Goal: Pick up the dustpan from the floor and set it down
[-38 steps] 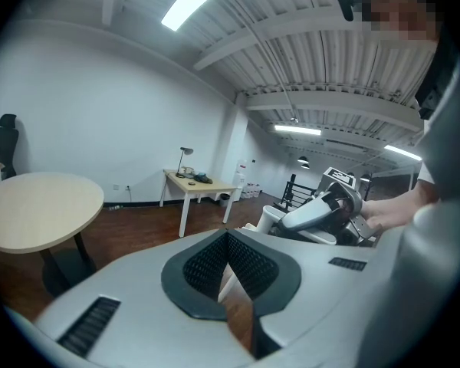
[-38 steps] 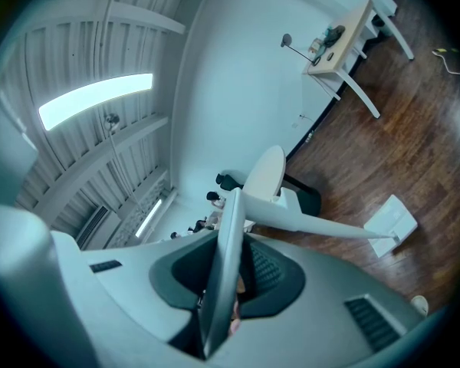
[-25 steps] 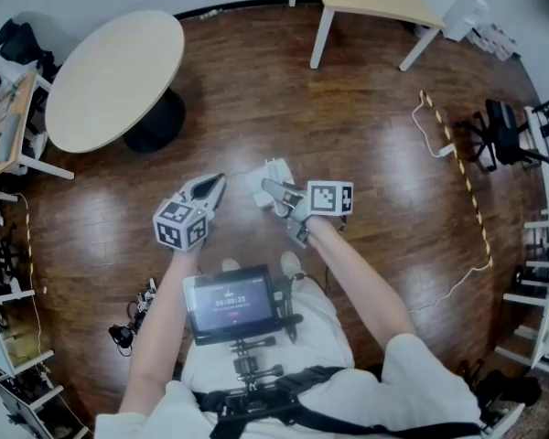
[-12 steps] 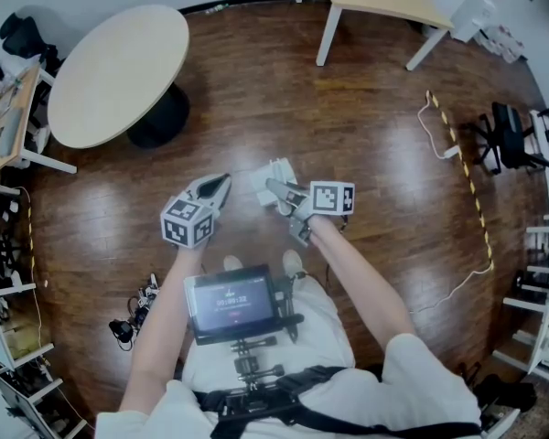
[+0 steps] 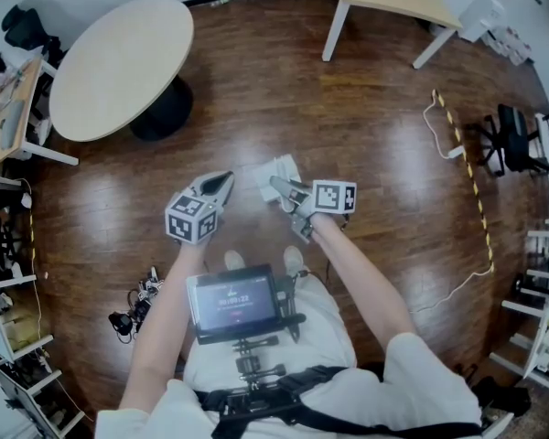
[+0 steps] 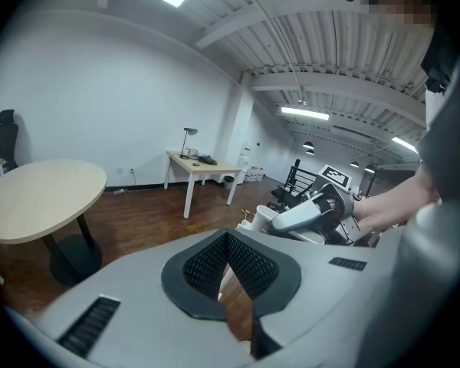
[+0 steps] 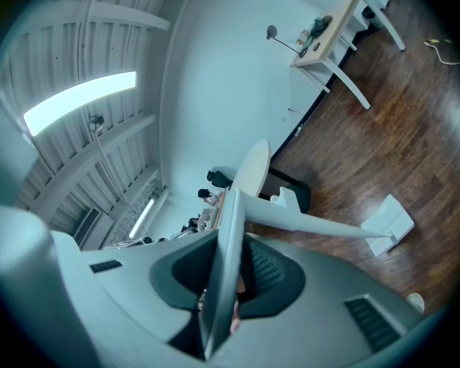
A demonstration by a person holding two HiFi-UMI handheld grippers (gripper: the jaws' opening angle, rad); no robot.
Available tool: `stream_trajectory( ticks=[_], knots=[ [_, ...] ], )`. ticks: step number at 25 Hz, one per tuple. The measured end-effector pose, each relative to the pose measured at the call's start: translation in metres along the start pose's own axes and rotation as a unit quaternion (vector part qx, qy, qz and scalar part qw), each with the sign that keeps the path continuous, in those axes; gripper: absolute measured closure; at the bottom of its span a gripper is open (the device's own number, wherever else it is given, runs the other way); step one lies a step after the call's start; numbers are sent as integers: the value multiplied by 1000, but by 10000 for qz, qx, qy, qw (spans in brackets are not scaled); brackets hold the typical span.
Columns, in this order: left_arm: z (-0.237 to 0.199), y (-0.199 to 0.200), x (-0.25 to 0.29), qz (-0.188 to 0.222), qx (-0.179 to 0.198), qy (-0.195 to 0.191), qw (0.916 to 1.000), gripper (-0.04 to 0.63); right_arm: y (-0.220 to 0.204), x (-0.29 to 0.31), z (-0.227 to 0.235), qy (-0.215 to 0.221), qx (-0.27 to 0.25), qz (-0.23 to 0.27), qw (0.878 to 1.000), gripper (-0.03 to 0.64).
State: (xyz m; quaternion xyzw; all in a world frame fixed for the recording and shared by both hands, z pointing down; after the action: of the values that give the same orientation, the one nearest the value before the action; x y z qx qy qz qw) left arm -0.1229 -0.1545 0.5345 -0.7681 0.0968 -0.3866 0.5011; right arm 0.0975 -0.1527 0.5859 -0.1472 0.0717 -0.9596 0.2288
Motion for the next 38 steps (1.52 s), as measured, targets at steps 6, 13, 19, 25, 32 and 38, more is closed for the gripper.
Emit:
stream_trajectory(
  ticks=[6, 13, 19, 25, 32, 38],
  knots=[
    [-3, -7, 6, -72, -30, 6, 10000, 600, 0, 6, 16, -3, 76, -24, 10000, 535],
    [-8, -15, 10, -185, -92, 59, 9998, 601, 2, 11, 30, -33, 51, -77, 10000, 535],
    [-7, -20, 14, -270, -105, 81, 9995, 600, 1, 10, 42, -57, 64, -135, 9999, 535],
    [-8, -27, 13, -333, -114, 84, 9993, 601, -8, 15, 51, 115, 223, -170, 9995, 535],
    [-6, -36, 11, -411, -131, 119, 9990, 600, -13, 13, 60, -75, 167, -175, 9997, 535],
    [-7, -46, 7, -468, -184, 141, 9986, 600, -19, 14, 74, -264, 129, -198, 9994, 535]
  ],
)
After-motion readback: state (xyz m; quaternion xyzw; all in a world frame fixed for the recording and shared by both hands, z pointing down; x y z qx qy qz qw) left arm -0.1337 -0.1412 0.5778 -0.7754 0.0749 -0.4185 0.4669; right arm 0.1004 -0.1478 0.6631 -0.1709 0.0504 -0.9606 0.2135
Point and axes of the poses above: the fingertips, and each gripper's own axes: x forward along the fingers, z to its right, y out of its top, the point moved 8 cm from there along -x, backward along the fingers, and after that the axes turned 7 degrees about x, right-handed, at the moved point
